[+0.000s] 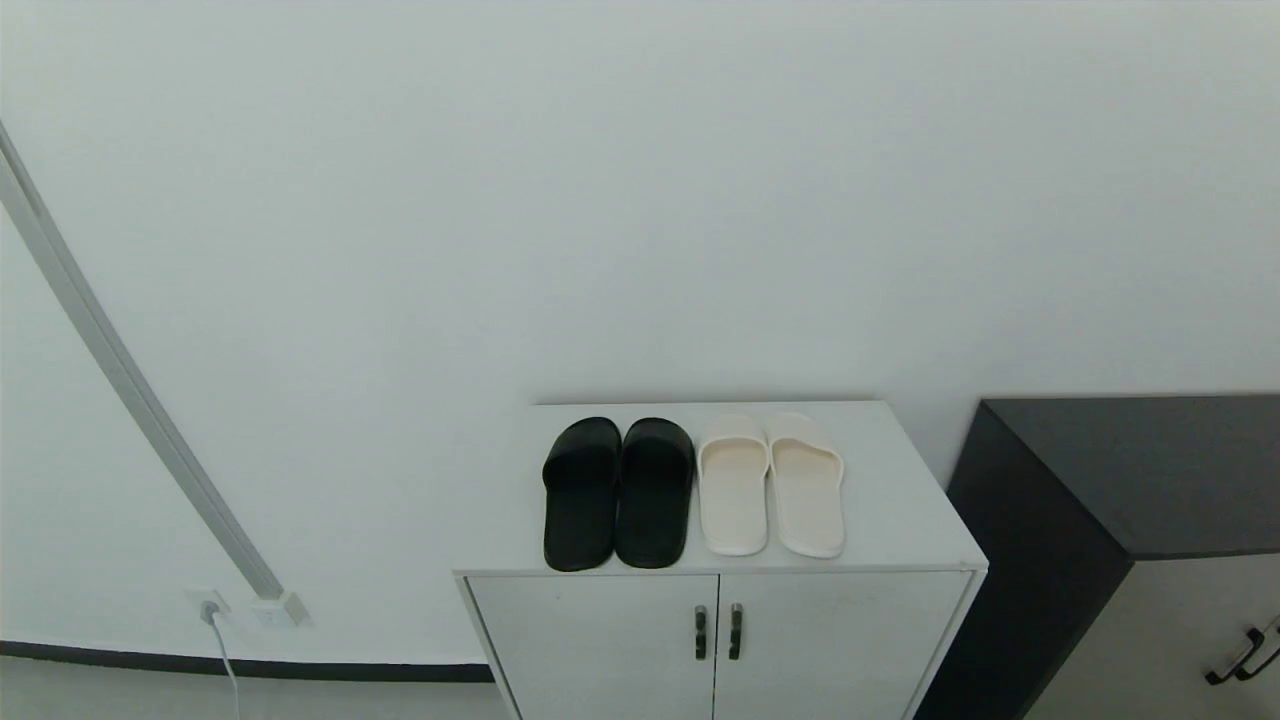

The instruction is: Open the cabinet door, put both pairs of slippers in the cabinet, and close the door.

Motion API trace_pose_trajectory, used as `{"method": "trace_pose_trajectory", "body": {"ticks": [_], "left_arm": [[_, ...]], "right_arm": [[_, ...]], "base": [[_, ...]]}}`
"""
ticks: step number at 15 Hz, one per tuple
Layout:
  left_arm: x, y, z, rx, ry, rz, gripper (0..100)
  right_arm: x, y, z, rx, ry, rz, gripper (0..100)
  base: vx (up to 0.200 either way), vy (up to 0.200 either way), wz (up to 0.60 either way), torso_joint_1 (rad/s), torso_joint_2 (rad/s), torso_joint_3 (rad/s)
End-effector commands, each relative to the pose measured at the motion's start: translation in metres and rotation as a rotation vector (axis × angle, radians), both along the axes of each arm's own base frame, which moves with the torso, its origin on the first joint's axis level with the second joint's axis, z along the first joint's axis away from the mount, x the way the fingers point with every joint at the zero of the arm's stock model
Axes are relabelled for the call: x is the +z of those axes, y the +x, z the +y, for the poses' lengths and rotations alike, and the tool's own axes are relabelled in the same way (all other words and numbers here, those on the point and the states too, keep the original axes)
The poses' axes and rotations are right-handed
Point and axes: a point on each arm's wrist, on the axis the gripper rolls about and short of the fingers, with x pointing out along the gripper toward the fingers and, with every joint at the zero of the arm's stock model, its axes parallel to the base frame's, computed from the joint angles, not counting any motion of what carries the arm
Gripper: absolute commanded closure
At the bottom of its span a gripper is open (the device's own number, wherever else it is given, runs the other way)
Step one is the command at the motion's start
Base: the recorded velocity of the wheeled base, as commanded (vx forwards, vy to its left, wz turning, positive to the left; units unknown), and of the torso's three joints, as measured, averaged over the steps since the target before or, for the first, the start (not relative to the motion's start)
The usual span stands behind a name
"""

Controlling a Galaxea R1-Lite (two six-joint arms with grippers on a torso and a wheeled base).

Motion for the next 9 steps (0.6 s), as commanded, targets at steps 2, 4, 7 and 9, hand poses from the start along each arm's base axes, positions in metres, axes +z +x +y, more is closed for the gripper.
{"method": "trace_pose_trajectory", "body": {"ticks": [2,4,7,9], "left_arm": [[0.0,0.0,0.0,0.0,-0.002,0.001,100],[0.0,0.0,0.0,0.0,-0.002,0.001,100],[0.0,0.0,0.0,0.0,-0.001,0.001,100],[0.0,0.0,0.0,0.0,-0.001,0.001,100]], "right_arm": [[0.001,0.0,0.0,-0.001,0.001,-0.003,0],[0.001,0.0,0.0,0.006,-0.032,-0.002,0],[0.083,-0.004,0.0,0.036,0.074,-0.125,0],[0.087,0.026,0.001,0.072,0.003,0.093,0]], "base": [[0.0,0.0,0.0,0.0,0.0,0.0],[0.0,0.0,0.0,0.0,0.0,0.0],[0.0,0.0,0.0,0.0,0.0,0.0],[0.0,0.0,0.0,0.0,0.0,0.0]]}}
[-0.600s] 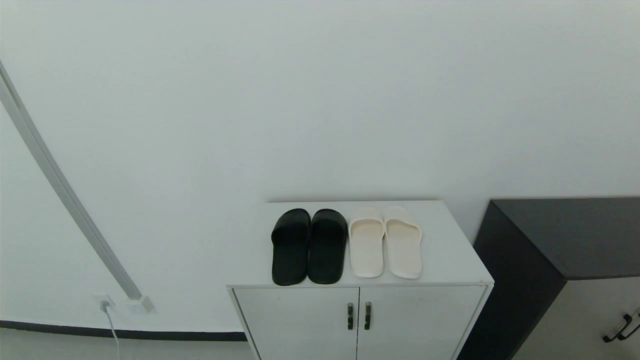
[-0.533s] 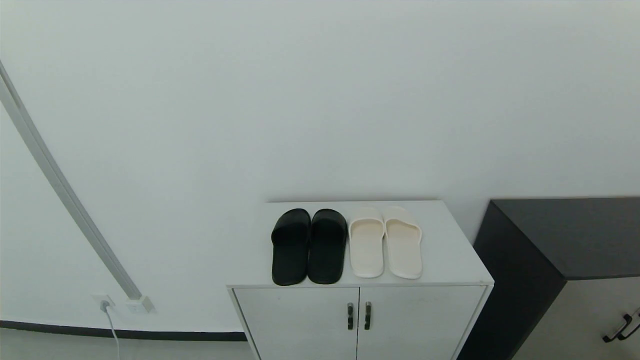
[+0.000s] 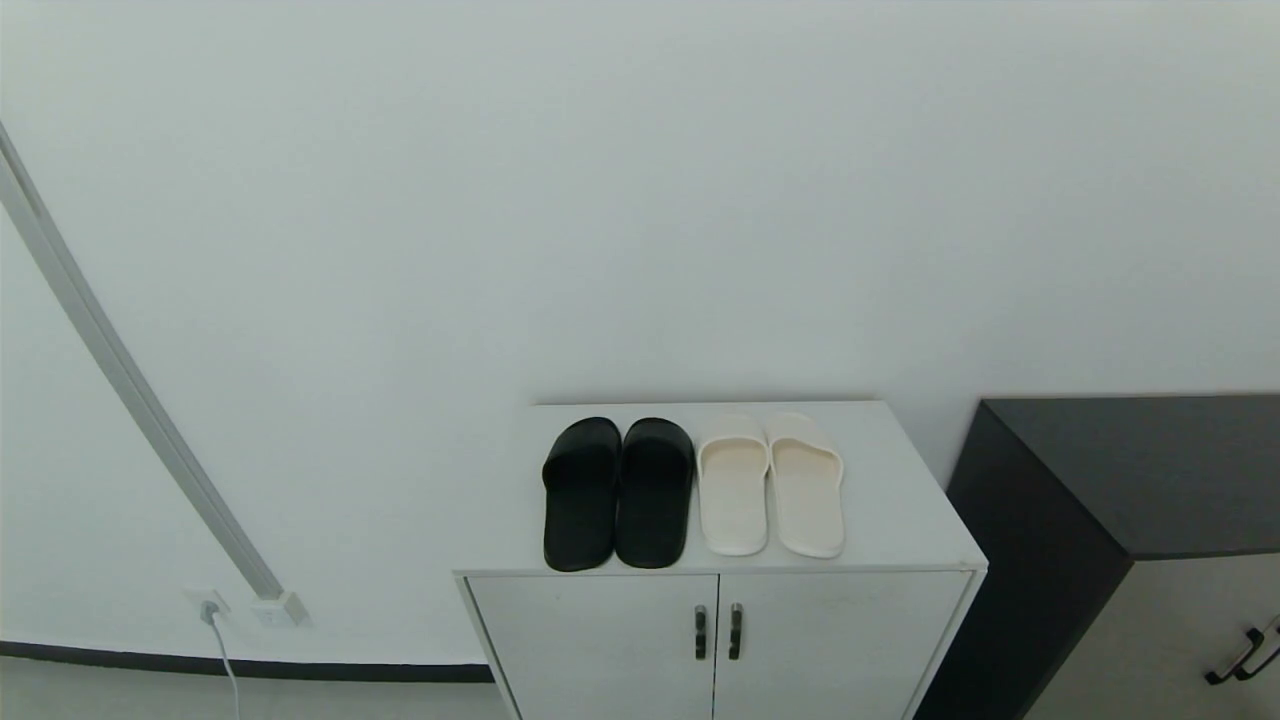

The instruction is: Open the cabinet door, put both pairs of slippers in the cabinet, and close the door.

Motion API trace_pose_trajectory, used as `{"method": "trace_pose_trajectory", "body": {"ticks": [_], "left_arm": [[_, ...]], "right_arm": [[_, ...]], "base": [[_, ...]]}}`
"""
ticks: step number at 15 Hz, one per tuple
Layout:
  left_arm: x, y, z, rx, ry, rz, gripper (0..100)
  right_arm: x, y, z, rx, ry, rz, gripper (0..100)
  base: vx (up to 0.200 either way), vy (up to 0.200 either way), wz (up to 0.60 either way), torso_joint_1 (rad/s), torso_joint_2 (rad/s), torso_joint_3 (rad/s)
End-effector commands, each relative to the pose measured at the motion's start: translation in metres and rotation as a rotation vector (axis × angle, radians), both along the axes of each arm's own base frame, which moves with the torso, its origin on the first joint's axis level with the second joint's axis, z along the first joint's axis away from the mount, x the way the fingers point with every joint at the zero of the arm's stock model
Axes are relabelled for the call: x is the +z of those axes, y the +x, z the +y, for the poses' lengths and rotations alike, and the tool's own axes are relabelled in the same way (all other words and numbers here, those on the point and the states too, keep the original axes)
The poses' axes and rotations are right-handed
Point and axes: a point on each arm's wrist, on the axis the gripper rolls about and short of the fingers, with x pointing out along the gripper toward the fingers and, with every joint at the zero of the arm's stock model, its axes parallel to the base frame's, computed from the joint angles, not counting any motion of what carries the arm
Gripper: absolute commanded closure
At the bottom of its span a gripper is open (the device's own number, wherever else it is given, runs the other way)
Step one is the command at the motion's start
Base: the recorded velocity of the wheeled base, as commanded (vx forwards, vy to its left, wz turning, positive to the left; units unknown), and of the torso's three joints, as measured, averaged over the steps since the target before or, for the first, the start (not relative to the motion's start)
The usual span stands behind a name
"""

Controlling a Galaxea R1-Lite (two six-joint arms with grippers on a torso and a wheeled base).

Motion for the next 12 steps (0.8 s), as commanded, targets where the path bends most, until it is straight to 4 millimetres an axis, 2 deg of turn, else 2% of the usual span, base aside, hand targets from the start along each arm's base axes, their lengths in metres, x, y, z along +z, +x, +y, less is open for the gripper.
{"method": "trace_pose_trajectory", "body": {"ticks": [1,5,7,9,11,12], "left_arm": [[0.0,0.0,0.0,0.001,-0.002,0.001,100],[0.0,0.0,0.0,0.0,-0.001,0.001,100],[0.0,0.0,0.0,0.0,-0.001,0.001,100],[0.0,0.0,0.0,0.0,-0.001,0.001,100],[0.0,0.0,0.0,0.0,-0.001,0.001,100],[0.0,0.0,0.0,0.0,-0.001,0.001,100]], "right_arm": [[0.03,0.044,0.002,0.075,-0.017,0.258,0],[0.04,0.105,0.008,0.169,-0.008,0.369,0],[0.045,0.142,0.02,0.221,0.01,0.397,0],[0.045,0.174,0.044,0.229,0.008,0.417,0],[0.049,0.193,0.071,0.223,0.028,0.385,0],[0.05,0.209,0.093,0.208,0.024,0.376,0]], "base": [[0.0,0.0,0.0,0.0,0.0,0.0],[0.0,0.0,0.0,0.0,0.0,0.0],[0.0,0.0,0.0,0.0,0.0,0.0],[0.0,0.0,0.0,0.0,0.0,0.0],[0.0,0.0,0.0,0.0,0.0,0.0],[0.0,0.0,0.0,0.0,0.0,0.0]]}}
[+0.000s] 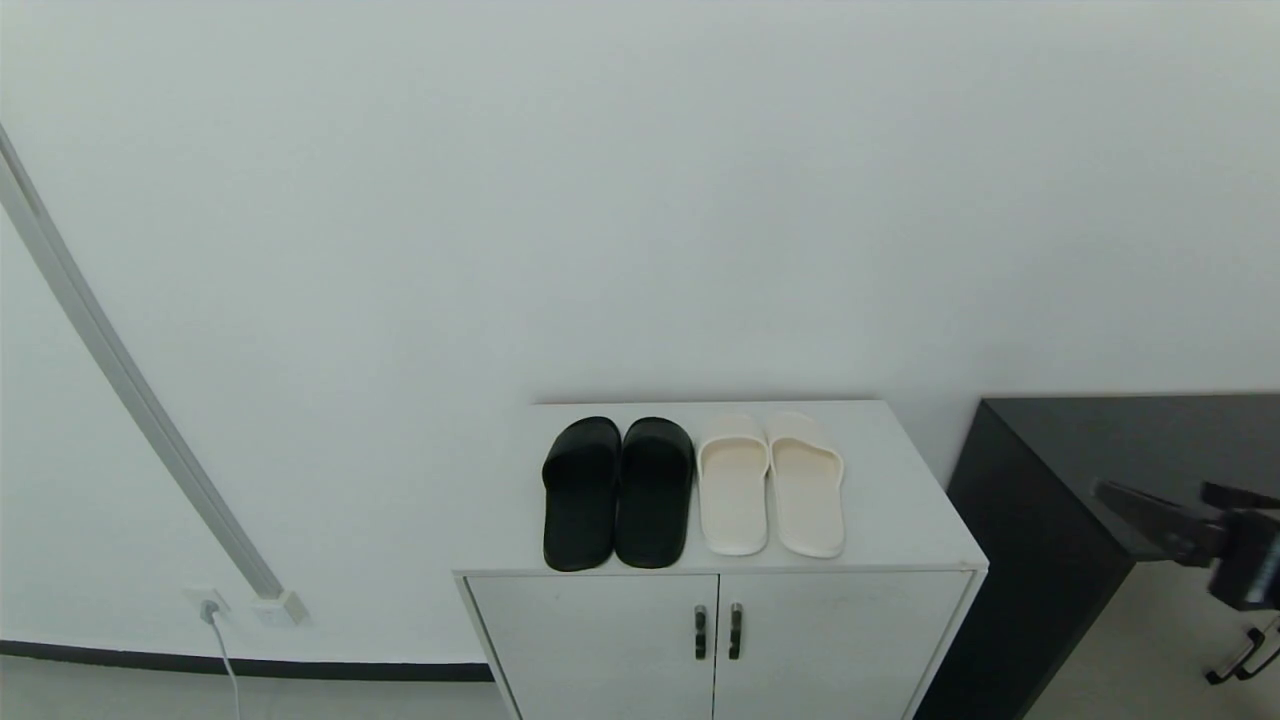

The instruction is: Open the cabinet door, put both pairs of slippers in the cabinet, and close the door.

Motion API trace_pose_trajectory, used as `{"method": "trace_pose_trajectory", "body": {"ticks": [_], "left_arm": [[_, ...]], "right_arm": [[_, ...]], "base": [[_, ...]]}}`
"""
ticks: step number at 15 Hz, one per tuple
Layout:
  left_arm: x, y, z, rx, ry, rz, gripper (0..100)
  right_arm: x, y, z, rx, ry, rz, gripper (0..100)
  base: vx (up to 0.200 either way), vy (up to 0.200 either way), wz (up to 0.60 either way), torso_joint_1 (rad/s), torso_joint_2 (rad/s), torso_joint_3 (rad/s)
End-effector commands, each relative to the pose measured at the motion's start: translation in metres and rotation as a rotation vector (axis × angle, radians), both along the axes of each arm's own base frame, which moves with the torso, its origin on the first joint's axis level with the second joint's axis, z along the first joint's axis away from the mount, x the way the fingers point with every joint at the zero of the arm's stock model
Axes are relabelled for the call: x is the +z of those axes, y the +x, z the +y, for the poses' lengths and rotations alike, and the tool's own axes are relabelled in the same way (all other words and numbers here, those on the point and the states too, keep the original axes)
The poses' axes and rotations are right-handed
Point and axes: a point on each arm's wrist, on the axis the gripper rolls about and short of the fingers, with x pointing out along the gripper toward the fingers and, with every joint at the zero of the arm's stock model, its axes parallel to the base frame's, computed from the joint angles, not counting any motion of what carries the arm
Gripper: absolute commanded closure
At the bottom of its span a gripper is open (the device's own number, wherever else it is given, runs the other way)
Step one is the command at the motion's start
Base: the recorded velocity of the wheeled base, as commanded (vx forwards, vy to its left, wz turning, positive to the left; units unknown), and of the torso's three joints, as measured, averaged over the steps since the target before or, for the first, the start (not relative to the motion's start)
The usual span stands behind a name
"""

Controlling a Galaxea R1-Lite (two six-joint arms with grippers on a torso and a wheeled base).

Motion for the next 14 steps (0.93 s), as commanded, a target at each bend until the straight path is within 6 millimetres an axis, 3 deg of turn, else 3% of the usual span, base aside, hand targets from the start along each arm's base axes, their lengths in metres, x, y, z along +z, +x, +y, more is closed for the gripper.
{"method": "trace_pose_trajectory", "body": {"ticks": [1,4,7,14], "left_arm": [[0.0,0.0,0.0,0.001,0.0,0.001,100],[0.0,0.0,0.0,0.001,0.0,0.001,100],[0.0,0.0,0.0,0.001,0.0,0.001,100],[0.0,0.0,0.0,-0.001,0.0,0.001,100]], "right_arm": [[-0.008,0.049,0.057,0.036,-0.016,0.054,0],[-0.009,0.074,0.098,0.055,-0.01,0.062,0],[-0.025,0.097,0.133,0.05,0.002,0.098,0],[-0.071,0.154,0.181,-0.027,-0.002,0.099,0]], "base": [[0.0,0.0,0.0,0.0,0.0,0.0],[0.0,0.0,0.0,0.0,0.0,0.0],[0.0,0.0,0.0,0.0,0.0,0.0],[0.0,0.0,0.0,0.0,0.0,0.0]]}}
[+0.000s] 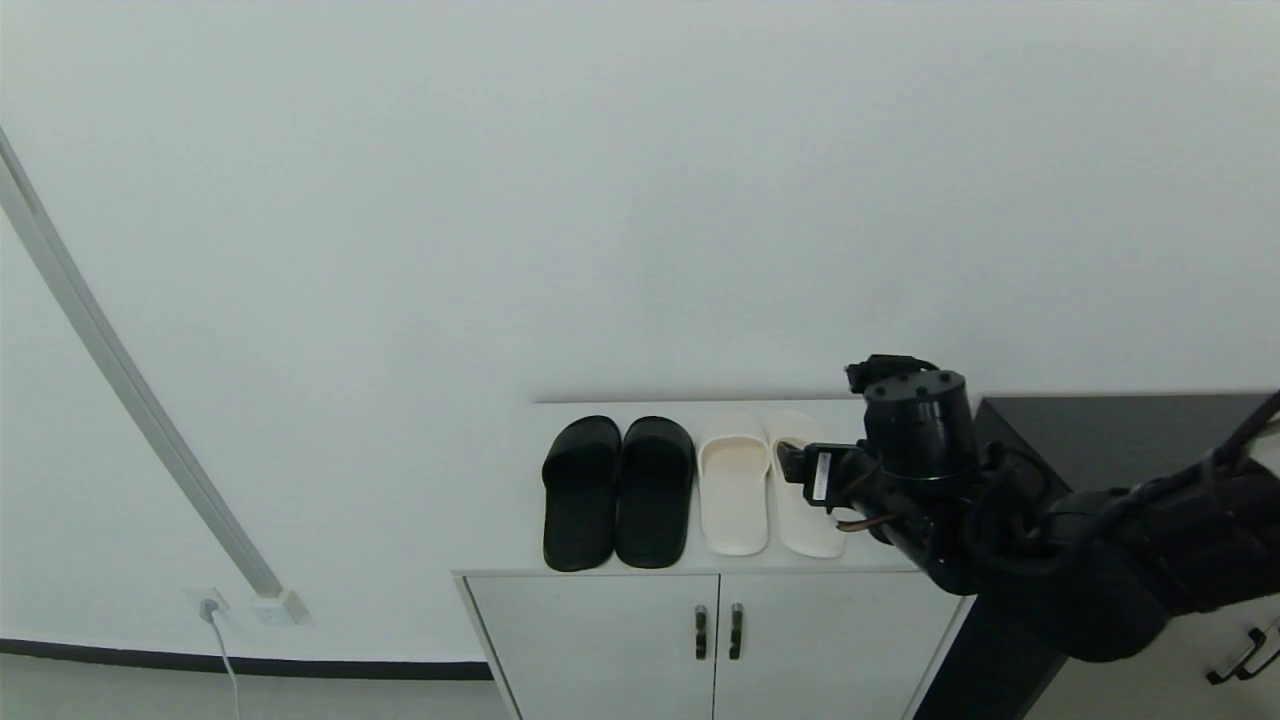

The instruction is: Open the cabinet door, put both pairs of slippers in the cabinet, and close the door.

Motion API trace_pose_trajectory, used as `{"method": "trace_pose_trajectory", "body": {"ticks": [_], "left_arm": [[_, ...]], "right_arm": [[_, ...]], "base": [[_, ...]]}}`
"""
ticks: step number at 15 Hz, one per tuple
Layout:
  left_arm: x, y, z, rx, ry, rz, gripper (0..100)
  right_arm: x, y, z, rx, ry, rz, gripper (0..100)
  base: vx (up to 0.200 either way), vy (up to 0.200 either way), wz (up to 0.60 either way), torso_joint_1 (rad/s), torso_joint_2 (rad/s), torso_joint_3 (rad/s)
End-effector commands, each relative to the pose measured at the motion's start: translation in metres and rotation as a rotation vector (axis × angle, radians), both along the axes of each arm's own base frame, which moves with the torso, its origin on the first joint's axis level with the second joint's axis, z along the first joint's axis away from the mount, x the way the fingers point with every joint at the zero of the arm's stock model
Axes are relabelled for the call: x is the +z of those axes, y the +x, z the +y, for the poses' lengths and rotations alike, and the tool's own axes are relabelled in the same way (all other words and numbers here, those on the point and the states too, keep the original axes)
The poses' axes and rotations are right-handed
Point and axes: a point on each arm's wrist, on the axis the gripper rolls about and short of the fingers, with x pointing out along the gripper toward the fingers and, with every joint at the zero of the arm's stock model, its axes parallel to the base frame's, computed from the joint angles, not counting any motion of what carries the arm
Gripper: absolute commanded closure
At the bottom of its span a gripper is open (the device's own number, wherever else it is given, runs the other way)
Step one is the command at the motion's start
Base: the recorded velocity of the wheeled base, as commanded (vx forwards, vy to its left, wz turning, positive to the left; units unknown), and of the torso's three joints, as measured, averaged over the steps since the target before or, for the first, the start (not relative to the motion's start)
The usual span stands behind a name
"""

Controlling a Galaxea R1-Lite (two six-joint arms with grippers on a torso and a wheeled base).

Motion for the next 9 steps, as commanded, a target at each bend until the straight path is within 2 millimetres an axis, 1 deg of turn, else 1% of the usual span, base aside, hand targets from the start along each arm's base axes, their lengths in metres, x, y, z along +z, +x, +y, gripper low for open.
{"method": "trace_pose_trajectory", "body": {"ticks": [1,4,9], "left_arm": [[0.0,0.0,0.0,0.0,-0.001,0.001,100],[0.0,0.0,0.0,0.0,-0.001,0.001,100],[0.0,0.0,0.0,0.0,-0.001,0.001,100]], "right_arm": [[-0.029,0.02,0.017,-0.01,-0.029,0.026,0],[-0.044,0.037,0.029,-0.039,-0.039,0.023,0],[-0.059,0.049,0.045,-0.035,-0.045,0.023,0]], "base": [[0.0,0.0,0.0,0.0,0.0,0.0],[0.0,0.0,0.0,0.0,0.0,0.0],[0.0,0.0,0.0,0.0,0.0,0.0]]}}
